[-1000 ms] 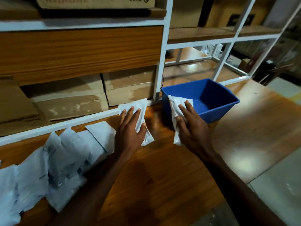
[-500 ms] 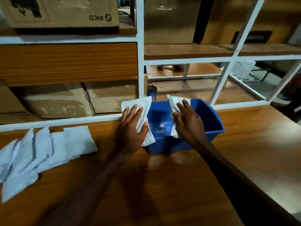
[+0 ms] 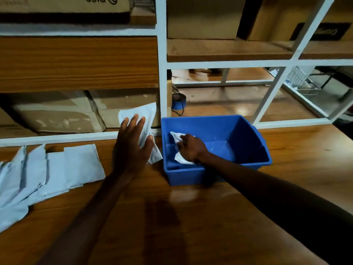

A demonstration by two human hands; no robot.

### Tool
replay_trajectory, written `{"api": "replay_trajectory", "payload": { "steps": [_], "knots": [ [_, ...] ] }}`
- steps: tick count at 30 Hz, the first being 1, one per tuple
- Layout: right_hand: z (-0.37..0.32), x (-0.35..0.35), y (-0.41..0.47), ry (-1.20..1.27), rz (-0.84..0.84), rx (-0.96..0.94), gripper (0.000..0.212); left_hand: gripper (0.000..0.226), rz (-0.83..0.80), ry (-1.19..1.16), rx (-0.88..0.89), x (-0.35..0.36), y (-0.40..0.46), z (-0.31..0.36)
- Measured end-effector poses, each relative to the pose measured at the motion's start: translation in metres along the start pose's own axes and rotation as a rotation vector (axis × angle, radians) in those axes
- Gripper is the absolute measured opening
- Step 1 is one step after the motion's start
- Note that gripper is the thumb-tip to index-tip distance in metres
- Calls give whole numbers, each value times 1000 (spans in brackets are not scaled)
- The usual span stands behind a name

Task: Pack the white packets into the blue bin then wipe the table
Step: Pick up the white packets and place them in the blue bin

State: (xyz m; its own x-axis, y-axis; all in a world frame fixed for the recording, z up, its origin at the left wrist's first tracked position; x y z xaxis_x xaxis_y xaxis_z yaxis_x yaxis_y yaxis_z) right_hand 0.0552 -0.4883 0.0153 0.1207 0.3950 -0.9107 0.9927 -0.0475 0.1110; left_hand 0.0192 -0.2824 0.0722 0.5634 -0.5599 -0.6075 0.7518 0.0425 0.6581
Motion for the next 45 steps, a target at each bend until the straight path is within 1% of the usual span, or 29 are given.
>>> {"api": "replay_trajectory", "payload": {
  "steps": [4,6,8,9,11,14,16,18,19,21,24,27,30,32,37,40,42,45],
  "knots": [
    [3,28,15,-91,-177,1,35,57,4,-12,-1,13,-4,-16],
    [0,44,18,-106,-297,-8,37,57,2,-17,4,17,-5,-22],
    [-2,61,18,-115,-409,-12,45,57,-1,-13,7,21,-6,-27],
    [-4,65,16,-120,-435,7,53,57,-6,-10,5,22,-6,-28],
    [-1,69,15,-132,-443,40,63,57,-12,-8,2,27,-5,-31],
    [11,79,10,-123,-464,17,75,57,-6,-9,1,31,-5,-29],
    [18,89,8,-144,-490,39,74,57,-10,-4,-12,35,-4,-26],
    [19,90,7,-237,-444,81,68,58,-7,1,-16,36,-4,-22],
    [18,91,8,-244,-440,85,67,58,-6,1,-18,36,-4,-20],
    [16,93,10,-220,-477,60,70,59,-3,0,-29,36,-5,-16],
    [20,90,13,-228,-538,87,70,60,-6,21,-25,34,-7,-10],
    [17,74,14,-209,-568,71,70,59,-13,37,1,31,-7,-1],
    [17,41,13,-174,-526,37,75,58,-13,40,43,29,-1,12],
    [24,11,6,-140,-466,-8,75,57,-12,35,66,30,4,25],
    [66,-63,-34,-142,-181,-120,82,54,-17,3,139,45,12,67],
    [100,-92,-63,-187,-18,-99,96,53,-41,-38,211,65,13,94],
    [124,-102,-77,-224,67,-58,103,54,-89,-69,216,83,10,110],
    [154,-104,-91,-264,141,-28,105,54,-198,-96,225,112,1,130]
  ]
}}
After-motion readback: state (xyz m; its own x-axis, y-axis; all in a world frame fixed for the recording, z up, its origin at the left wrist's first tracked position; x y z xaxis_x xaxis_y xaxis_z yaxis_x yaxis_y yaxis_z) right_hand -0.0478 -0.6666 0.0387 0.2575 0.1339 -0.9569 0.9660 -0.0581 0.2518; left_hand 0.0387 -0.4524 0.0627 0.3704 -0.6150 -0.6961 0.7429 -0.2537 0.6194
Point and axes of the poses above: each hand's wrist, its own y-axis towards the middle knuckle, its own x-axis out of the palm, z = x × y, the point moved 4 cm from there along y, towards the middle knuckle, and after that the axes turned 12 degrees about z, right-handed, at the moved point
